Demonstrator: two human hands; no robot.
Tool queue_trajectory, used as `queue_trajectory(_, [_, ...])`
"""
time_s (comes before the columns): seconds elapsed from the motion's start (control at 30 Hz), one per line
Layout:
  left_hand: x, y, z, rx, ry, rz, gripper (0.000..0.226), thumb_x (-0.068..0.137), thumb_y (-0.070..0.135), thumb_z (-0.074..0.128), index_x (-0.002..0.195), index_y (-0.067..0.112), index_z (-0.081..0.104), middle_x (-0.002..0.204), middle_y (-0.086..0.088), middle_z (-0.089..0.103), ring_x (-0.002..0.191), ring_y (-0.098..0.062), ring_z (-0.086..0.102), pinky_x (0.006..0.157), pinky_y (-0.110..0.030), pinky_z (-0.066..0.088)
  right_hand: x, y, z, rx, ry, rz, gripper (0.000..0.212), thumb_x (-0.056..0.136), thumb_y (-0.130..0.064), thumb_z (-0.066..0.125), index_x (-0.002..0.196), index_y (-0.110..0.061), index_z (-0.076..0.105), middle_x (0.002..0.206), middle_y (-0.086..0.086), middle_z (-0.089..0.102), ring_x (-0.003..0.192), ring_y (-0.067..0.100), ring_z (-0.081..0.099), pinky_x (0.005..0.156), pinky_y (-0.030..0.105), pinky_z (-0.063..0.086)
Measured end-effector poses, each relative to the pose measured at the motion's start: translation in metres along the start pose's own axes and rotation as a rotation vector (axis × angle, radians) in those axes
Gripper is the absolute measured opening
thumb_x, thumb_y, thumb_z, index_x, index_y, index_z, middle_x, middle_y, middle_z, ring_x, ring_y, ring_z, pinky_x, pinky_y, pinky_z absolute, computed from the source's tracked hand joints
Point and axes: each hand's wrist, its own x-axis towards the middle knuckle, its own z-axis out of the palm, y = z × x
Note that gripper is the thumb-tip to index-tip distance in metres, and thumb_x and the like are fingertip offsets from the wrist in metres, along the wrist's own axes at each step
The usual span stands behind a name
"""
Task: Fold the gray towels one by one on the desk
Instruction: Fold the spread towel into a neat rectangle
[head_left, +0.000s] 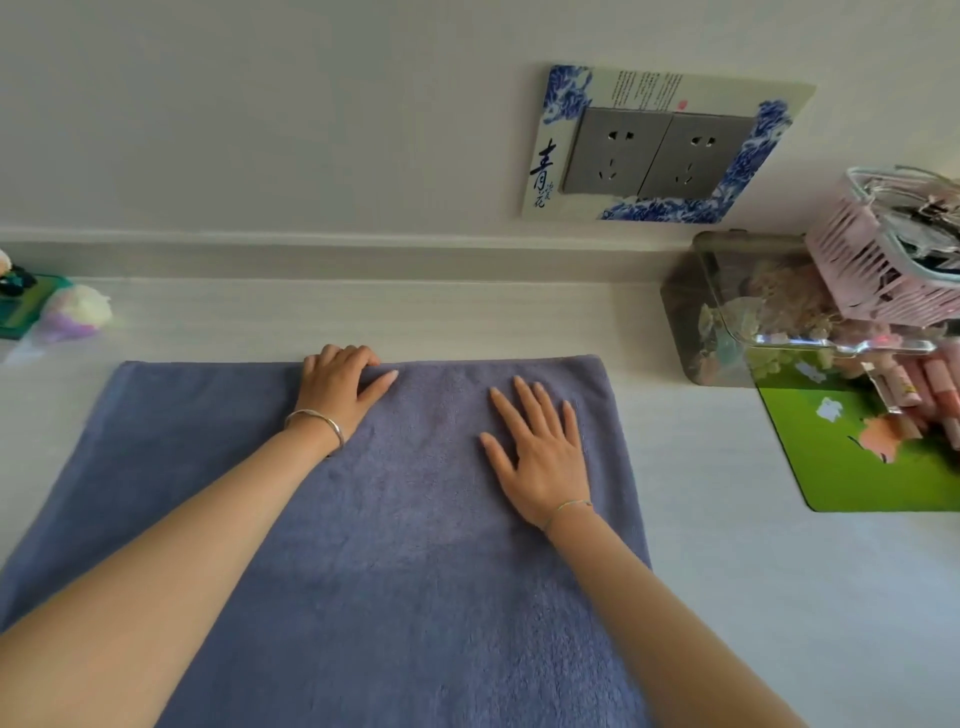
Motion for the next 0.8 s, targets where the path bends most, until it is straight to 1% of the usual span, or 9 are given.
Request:
queue_trajectory(0.1, [0.000, -0.014, -0.006, 0.025, 0.045, 0.005, 0.021, 0.094, 0.030, 0.055, 0.086, 0.011, 0.060, 0.084, -0.007, 0.062, 0.090, -0.033, 0.051, 0.076, -0.038, 0.028, 0.004, -0.005, -0.004, -0.017, -0.024, 0.034, 0.069, 0.086, -0.065, 0.007, 0.150, -0.038, 0.012, 0.159, -0.007, 0.005, 0.147, 0.015, -0.003, 0.117, 0.039, -0.011])
queue_trajectory(0.2, [0.013, -0.013, -0.006, 0.063, 0.040, 0.007, 0.021, 0.094, 0.029, 0.053, 0.089, 0.010, 0.061, 0.088, -0.009, 0.062, 0.092, -0.033, 0.050, 0.076, -0.038, 0.026, 0.001, -0.019, -0.001, -0.030, -0.012, 0.008, 0.067, 0.088, -0.064, 0.011, 0.150, -0.038, 0.013, 0.159, -0.008, 0.006, 0.147, 0.016, -0.001, 0.116, 0.039, -0.012])
queue_trajectory(0.3, [0.020, -0.010, -0.005, 0.120, 0.040, -0.081, 0.022, 0.095, 0.030, 0.052, 0.093, 0.010, 0.060, 0.094, -0.012, 0.060, 0.097, -0.034, 0.049, 0.077, -0.038, 0.026, 0.002, -0.018, 0.002, -0.062, -0.012, -0.013, 0.065, 0.089, -0.063, 0.012, 0.150, -0.038, 0.012, 0.159, -0.008, 0.006, 0.147, 0.015, 0.000, 0.117, 0.039, -0.011])
queue_trajectory(0.37, [0.015, -0.010, -0.006, 0.115, 0.063, -0.145, 0.023, 0.094, 0.029, 0.052, 0.098, 0.008, 0.061, 0.103, -0.016, 0.059, 0.102, -0.036, 0.049, 0.084, -0.041, 0.030, 0.002, -0.018, 0.002, -0.058, -0.019, -0.005, 0.067, 0.089, -0.064, 0.011, 0.150, -0.037, 0.011, 0.159, -0.008, 0.003, 0.147, 0.015, -0.003, 0.116, 0.037, -0.013])
queue_trajectory(0.43, [0.000, -0.001, -0.010, 0.074, 0.079, -0.121, 0.038, 0.093, 0.034, 0.042, 0.114, 0.008, 0.060, 0.122, -0.018, 0.056, 0.116, -0.037, 0.047, 0.096, -0.045, 0.031, -0.002, -0.025, 0.001, -0.013, -0.004, -0.011, 0.067, 0.089, -0.063, 0.011, 0.150, -0.035, 0.011, 0.159, -0.008, -0.001, 0.146, 0.015, -0.009, 0.116, 0.037, -0.015])
queue_trajectory(0.53, [-0.046, 0.027, -0.006, -0.033, 0.008, 0.018, 0.060, 0.091, 0.042, 0.023, 0.136, 0.013, 0.049, 0.144, -0.012, 0.045, 0.134, -0.035, 0.037, 0.111, -0.052, 0.021, -0.013, -0.047, 0.003, 0.020, 0.076, -0.034, 0.059, 0.095, -0.050, 0.021, 0.149, -0.028, 0.023, 0.159, -0.004, 0.010, 0.146, 0.018, 0.001, 0.117, 0.041, -0.005])
queue_trajectory(0.63, [-0.087, 0.043, 0.006, 0.024, -0.140, -0.028, 0.062, 0.091, 0.047, 0.015, 0.143, 0.024, 0.039, 0.151, -0.002, 0.034, 0.142, -0.031, 0.026, 0.111, -0.059, 0.011, -0.024, -0.063, 0.014, 0.008, 0.061, -0.111, 0.054, 0.096, -0.044, 0.031, 0.147, -0.027, 0.031, 0.156, -0.001, 0.021, 0.145, 0.022, 0.017, 0.115, 0.043, 0.004])
queue_trajectory(0.73, [-0.099, 0.035, 0.014, 0.195, -0.212, -0.044, 0.059, 0.091, 0.047, 0.023, 0.142, 0.025, 0.041, 0.149, -0.003, 0.039, 0.137, -0.034, 0.035, 0.104, -0.066, 0.020, -0.032, -0.054, 0.016, -0.028, 0.005, -0.129, 0.058, 0.095, -0.055, 0.027, 0.149, -0.033, 0.024, 0.157, -0.006, 0.016, 0.146, 0.016, 0.010, 0.116, 0.042, 0.003])
queue_trajectory(0.8, [-0.094, 0.033, 0.013, 0.206, -0.227, -0.074, 0.061, 0.091, 0.049, 0.018, 0.146, 0.027, 0.033, 0.153, -0.002, 0.031, 0.141, -0.033, 0.027, 0.107, -0.065, 0.013, -0.036, -0.034, 0.009, -0.053, 0.017, -0.088, 0.061, 0.094, -0.061, 0.023, 0.149, -0.036, 0.018, 0.158, -0.009, 0.010, 0.146, 0.012, 0.004, 0.117, 0.040, 0.000])
